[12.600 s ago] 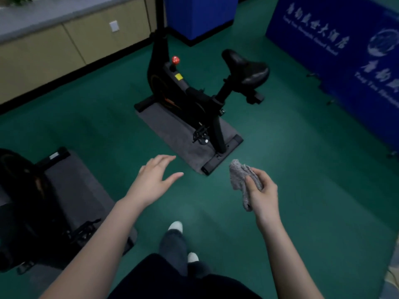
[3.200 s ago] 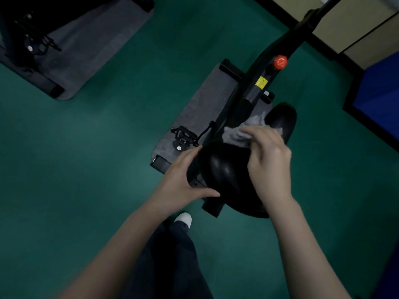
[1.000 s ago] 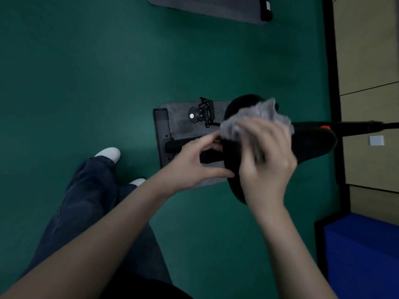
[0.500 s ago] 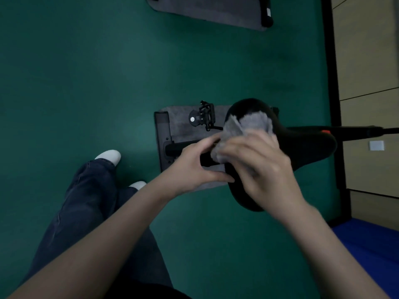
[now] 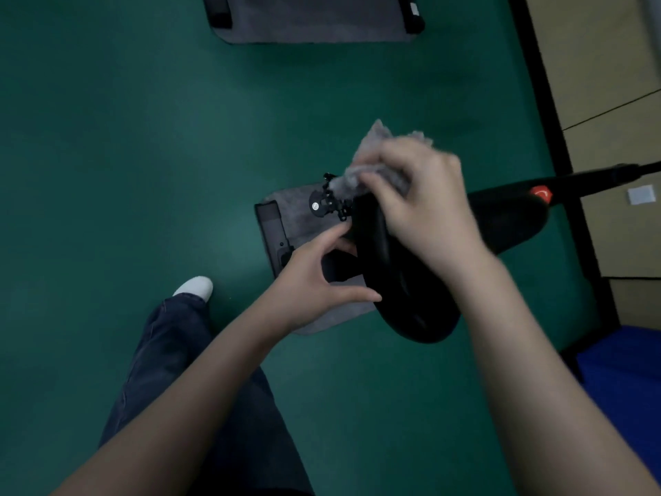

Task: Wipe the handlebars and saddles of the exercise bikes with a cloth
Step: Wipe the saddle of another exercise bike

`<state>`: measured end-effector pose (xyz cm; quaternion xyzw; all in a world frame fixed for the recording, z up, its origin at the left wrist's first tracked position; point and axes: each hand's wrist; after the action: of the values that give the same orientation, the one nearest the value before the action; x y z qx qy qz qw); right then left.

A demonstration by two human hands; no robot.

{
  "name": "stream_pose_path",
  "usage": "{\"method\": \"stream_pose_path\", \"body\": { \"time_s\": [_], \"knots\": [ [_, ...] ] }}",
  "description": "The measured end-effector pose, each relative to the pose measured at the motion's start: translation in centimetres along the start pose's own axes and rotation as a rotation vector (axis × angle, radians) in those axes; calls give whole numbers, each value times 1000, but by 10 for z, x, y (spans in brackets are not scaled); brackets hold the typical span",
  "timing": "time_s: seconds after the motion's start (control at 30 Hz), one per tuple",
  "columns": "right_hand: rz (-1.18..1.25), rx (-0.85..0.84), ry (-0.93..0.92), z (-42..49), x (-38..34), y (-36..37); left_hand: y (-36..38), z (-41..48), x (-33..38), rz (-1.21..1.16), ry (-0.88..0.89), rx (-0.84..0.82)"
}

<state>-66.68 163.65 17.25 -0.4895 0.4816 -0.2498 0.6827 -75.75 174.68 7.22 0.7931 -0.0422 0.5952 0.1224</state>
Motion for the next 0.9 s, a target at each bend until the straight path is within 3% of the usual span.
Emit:
{"method": "stream_pose_path", "body": {
  "time_s": [0.1,0.23,0.4,0.6,0.67,0.9],
  "knots": [
    [26,142,-46,-40,0,3,-5,2,5,46,5,9],
    [61,479,218,-74,-5,11,-17,7,13,156,21,-22],
    [32,620,282,-115,-24,34,-28,17,22,279,6,-50],
    [200,1090,823,-134,-27,53,-39,29,28,289,-6,-125],
    [204,1184,889,-128,-28,58,-42,36,29,297,-1,-169],
    [37,1197,834,-109,-56,81,-49,49,32,319,55,-230]
  ]
}}
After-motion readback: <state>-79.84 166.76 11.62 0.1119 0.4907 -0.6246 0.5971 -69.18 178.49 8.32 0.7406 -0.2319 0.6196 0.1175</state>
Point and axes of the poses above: each hand's wrist, its own z-axis towards the middle knuckle, its own y-axis out of the palm, x = y × z, and after that the axes turned 4 degrees about -z, right-handed
